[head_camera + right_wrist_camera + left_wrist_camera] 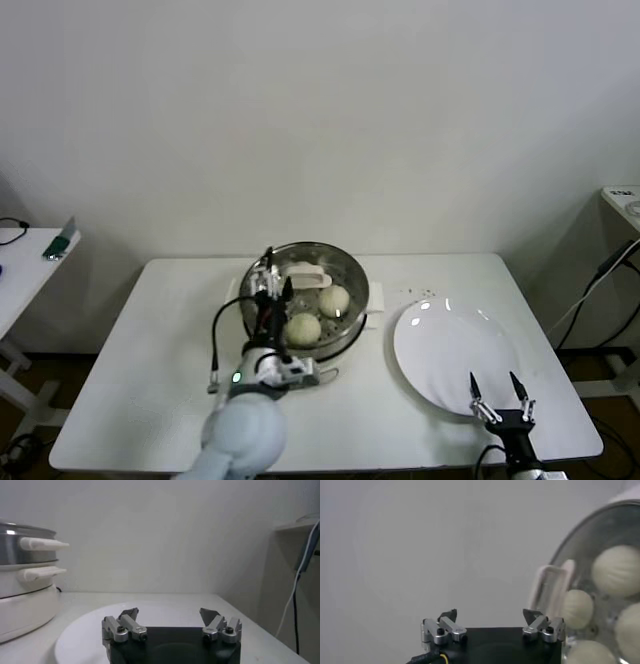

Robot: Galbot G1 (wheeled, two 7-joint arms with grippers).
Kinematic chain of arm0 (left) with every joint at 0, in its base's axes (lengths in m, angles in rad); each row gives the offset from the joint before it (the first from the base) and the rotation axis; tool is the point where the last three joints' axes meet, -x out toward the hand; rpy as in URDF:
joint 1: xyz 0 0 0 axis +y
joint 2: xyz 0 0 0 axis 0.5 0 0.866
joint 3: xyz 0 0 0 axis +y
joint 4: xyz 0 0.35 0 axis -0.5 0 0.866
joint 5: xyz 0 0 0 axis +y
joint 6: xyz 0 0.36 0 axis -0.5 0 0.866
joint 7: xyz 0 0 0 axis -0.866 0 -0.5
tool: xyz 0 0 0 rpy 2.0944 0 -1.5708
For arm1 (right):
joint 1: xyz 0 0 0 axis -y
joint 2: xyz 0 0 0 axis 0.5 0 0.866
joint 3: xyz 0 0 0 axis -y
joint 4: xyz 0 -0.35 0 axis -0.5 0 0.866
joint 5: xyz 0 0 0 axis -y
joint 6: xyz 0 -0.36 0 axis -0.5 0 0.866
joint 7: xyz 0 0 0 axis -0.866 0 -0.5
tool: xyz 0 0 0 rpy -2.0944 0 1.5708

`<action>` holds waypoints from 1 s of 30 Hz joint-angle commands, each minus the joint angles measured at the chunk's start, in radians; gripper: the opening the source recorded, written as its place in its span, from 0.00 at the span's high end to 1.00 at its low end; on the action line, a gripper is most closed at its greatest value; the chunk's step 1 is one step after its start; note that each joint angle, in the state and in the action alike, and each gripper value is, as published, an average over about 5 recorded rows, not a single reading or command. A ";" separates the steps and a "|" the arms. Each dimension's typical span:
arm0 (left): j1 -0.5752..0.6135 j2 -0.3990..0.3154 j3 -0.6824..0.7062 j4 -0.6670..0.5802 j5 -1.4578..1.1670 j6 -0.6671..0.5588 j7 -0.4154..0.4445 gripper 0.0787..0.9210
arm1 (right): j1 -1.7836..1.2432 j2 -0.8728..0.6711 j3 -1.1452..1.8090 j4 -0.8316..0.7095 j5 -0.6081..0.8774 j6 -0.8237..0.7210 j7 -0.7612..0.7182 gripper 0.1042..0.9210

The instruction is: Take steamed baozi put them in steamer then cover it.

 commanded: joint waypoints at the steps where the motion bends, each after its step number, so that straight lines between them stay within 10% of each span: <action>1: 0.249 0.017 -0.525 -0.135 -0.756 -0.375 -0.245 0.12 | -0.019 -0.005 -0.009 0.046 -0.011 -0.017 0.042 0.12; 11: 0.512 0.120 -0.807 0.045 -1.485 -0.726 -0.196 0.12 | -0.018 -0.004 -0.013 0.067 -0.054 -0.009 0.022 0.12; 30: 0.536 0.081 -0.622 0.317 -1.431 -0.991 -0.027 0.12 | 0.007 0.012 -0.037 0.023 -0.068 0.011 0.008 0.12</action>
